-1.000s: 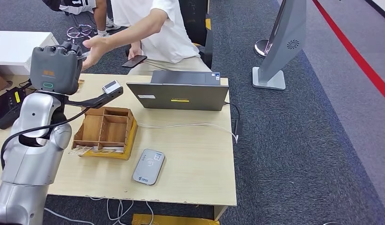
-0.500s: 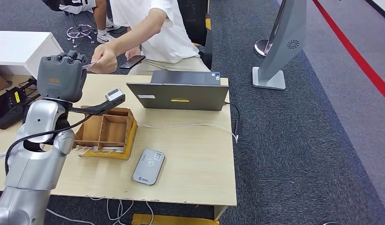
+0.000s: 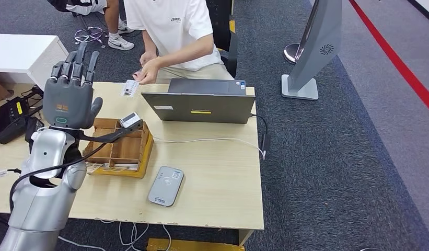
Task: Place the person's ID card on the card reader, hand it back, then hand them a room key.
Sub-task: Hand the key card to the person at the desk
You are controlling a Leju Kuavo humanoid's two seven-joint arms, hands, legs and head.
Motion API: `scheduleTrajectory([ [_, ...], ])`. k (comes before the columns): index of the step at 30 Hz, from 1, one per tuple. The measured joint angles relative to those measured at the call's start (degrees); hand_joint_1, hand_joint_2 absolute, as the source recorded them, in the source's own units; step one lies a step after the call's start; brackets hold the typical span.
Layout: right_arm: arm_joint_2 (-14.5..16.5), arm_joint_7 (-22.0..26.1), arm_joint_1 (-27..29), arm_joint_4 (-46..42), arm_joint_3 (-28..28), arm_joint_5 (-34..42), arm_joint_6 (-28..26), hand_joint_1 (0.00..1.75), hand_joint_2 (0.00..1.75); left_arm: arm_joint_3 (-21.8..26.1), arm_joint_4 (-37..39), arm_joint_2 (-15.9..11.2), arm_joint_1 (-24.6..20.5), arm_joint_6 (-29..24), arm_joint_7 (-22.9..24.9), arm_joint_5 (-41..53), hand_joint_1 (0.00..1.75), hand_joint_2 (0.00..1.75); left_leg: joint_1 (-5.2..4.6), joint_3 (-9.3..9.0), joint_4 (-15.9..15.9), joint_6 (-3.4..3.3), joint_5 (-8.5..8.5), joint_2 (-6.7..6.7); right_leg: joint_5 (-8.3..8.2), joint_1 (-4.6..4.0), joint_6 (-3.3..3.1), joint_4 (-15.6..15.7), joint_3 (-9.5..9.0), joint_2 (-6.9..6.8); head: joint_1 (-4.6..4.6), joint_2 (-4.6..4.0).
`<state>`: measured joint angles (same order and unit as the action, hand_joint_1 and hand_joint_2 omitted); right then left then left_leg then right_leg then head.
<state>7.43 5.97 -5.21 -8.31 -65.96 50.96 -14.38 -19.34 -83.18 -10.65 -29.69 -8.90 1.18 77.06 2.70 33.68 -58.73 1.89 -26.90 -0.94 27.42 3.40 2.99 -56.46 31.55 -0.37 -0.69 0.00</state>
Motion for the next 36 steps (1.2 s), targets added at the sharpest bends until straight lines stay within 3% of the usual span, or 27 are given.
scheduleTrajectory([
  [5,0.0,0.3,-0.5,0.0,0.0,0.2,0.0,0.0,1.75,0.0,-3.0,0.1,1.9,0.0,-0.3,-0.5,0.0,1.75,0.0,-0.01,0.0,0.0,0.0,-0.02,0.0,0.0,0.0,0.0,-0.02,0.01,0.0,0.0],
  [9,0.0,1.3,-0.5,0.0,0.1,1.3,0.0,0.0,1.75,-0.1,-8.7,-0.8,8.1,-0.6,-2.1,-1.6,0.0,1.75,0.0,-0.03,0.0,0.02,-0.05,-0.13,0.01,0.0,0.0,0.0,0.0,0.15,-0.01,0.0],
  [14,0.0,2.4,-0.5,0.3,0.4,2.3,0.0,0.0,1.75,-0.4,-14.7,-5.0,19.6,-1.4,-2.4,-2.1,0.0,1.75,0.01,-0.03,0.0,0.02,-0.16,-0.17,0.12,0.0,0.0,0.0,0.08,0.17,-0.01,0.0],
  [19,-0.1,4.7,-0.2,1.1,0.5,1.8,0.0,0.0,1.75,-0.4,-14.4,-9.5,25.6,4.8,-1.7,-5.4,0.0,1.75,0.06,-0.03,0.0,0.01,-0.17,-0.15,0.17,-0.04,0.0,0.0,0.07,0.14,-0.02,0.0],
  [25,-0.1,6.8,-0.2,3.3,0.5,2.0,1.3,0.0,1.75,-0.4,-12.1,-11.9,27.8,10.5,0.6,-7.7,0.0,1.75,0.06,-0.03,0.0,0.01,-0.17,-0.12,0.15,-0.04,0.0,0.0,0.03,0.1,-0.01,0.0],
  [36,1.4,3.2,-1.2,4.4,0.4,3.2,1.5,0.0,1.75,-0.4,-7.7,-11.8,26.5,10.7,2.4,-7.3,0.0,1.75,0.09,-0.04,0.0,0.01,-0.17,-0.13,0.14,-0.07,-0.02,0.0,0.03,0.11,-0.01,0.0],
])
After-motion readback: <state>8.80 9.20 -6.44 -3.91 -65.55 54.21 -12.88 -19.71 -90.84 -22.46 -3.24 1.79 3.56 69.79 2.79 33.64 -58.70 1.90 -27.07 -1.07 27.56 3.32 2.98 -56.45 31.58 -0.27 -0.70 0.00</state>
